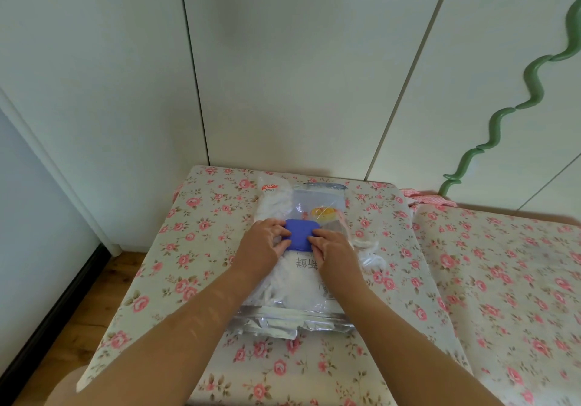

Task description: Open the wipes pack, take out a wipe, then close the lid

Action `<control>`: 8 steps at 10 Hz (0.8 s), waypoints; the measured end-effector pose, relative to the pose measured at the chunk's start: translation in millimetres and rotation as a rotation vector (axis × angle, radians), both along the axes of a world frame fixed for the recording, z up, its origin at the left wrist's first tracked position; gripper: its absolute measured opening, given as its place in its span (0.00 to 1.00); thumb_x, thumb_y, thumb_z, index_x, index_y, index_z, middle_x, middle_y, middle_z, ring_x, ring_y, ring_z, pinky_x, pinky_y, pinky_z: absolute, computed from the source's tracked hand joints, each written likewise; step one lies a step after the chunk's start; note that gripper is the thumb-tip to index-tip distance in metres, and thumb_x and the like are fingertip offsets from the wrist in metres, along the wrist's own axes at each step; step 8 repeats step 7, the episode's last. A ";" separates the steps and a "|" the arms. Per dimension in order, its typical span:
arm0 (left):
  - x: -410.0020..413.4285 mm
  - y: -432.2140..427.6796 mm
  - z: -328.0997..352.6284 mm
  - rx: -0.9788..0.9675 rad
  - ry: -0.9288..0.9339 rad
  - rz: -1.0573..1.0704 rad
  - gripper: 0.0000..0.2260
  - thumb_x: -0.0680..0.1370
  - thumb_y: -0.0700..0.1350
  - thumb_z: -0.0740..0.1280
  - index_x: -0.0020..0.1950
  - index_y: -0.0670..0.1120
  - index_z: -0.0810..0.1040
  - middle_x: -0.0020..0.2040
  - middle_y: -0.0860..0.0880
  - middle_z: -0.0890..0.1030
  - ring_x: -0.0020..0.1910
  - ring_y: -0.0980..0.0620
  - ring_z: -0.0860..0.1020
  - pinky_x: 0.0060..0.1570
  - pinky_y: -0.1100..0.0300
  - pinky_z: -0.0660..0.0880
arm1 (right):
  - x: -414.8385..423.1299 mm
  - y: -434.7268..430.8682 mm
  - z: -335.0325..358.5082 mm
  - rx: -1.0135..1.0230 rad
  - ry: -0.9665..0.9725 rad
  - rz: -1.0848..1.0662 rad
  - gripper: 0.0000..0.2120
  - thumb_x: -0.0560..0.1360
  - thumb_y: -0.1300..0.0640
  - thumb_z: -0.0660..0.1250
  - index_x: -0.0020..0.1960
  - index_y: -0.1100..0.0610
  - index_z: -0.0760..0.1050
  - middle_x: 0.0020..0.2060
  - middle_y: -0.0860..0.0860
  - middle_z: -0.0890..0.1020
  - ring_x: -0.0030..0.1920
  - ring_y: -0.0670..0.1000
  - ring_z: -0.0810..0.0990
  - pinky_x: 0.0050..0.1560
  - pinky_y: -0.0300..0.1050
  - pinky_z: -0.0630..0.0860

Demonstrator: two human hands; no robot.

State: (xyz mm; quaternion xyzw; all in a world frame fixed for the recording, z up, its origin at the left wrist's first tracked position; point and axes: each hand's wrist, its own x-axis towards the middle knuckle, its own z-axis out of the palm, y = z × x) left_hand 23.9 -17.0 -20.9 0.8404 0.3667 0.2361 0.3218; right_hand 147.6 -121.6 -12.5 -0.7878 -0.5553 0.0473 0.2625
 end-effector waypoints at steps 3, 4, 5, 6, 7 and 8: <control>2.4 1.0 -2.7 0.012 0.033 -0.017 0.09 0.73 0.41 0.67 0.52 0.42 0.80 0.60 0.46 0.77 0.59 0.48 0.73 0.63 0.57 0.67 | -0.5 4.5 -3.2 -0.049 -0.027 0.005 0.12 0.76 0.61 0.60 0.56 0.64 0.76 0.59 0.58 0.78 0.60 0.57 0.72 0.64 0.47 0.67; 2.7 2.1 -1.8 0.010 0.045 -0.020 0.09 0.73 0.41 0.67 0.51 0.42 0.81 0.59 0.46 0.77 0.58 0.48 0.73 0.63 0.56 0.67 | -1.3 5.3 -1.6 -0.072 -0.042 0.004 0.12 0.77 0.60 0.60 0.56 0.63 0.76 0.59 0.57 0.78 0.60 0.57 0.72 0.63 0.47 0.67; 3.8 3.9 -3.1 0.011 0.048 -0.027 0.09 0.73 0.42 0.67 0.51 0.43 0.81 0.60 0.46 0.77 0.58 0.48 0.73 0.62 0.57 0.67 | 1.2 5.5 -2.7 -0.081 -0.068 0.009 0.12 0.77 0.60 0.59 0.57 0.62 0.76 0.60 0.57 0.78 0.61 0.56 0.72 0.63 0.47 0.67; 0.8 6.0 2.1 -0.005 0.091 -0.086 0.10 0.74 0.43 0.66 0.54 0.44 0.80 0.61 0.47 0.76 0.60 0.49 0.72 0.62 0.61 0.64 | 1.1 3.8 4.8 -0.103 -0.043 0.047 0.13 0.77 0.59 0.58 0.59 0.61 0.75 0.61 0.55 0.77 0.61 0.55 0.71 0.64 0.45 0.66; -9.1 12.9 7.3 -0.046 0.006 -0.019 0.12 0.75 0.45 0.64 0.57 0.45 0.78 0.62 0.47 0.76 0.62 0.50 0.71 0.63 0.60 0.61 | 10.0 -1.7 9.6 0.000 0.026 0.004 0.13 0.77 0.60 0.60 0.59 0.61 0.75 0.60 0.57 0.78 0.61 0.54 0.72 0.65 0.46 0.67; -9.1 12.9 7.3 -0.046 0.006 -0.019 0.12 0.75 0.45 0.64 0.57 0.45 0.78 0.62 0.47 0.76 0.62 0.50 0.71 0.63 0.60 0.61 | 10.0 -1.7 9.6 0.000 0.026 0.004 0.13 0.77 0.60 0.60 0.59 0.61 0.75 0.60 0.57 0.78 0.61 0.54 0.72 0.65 0.46 0.67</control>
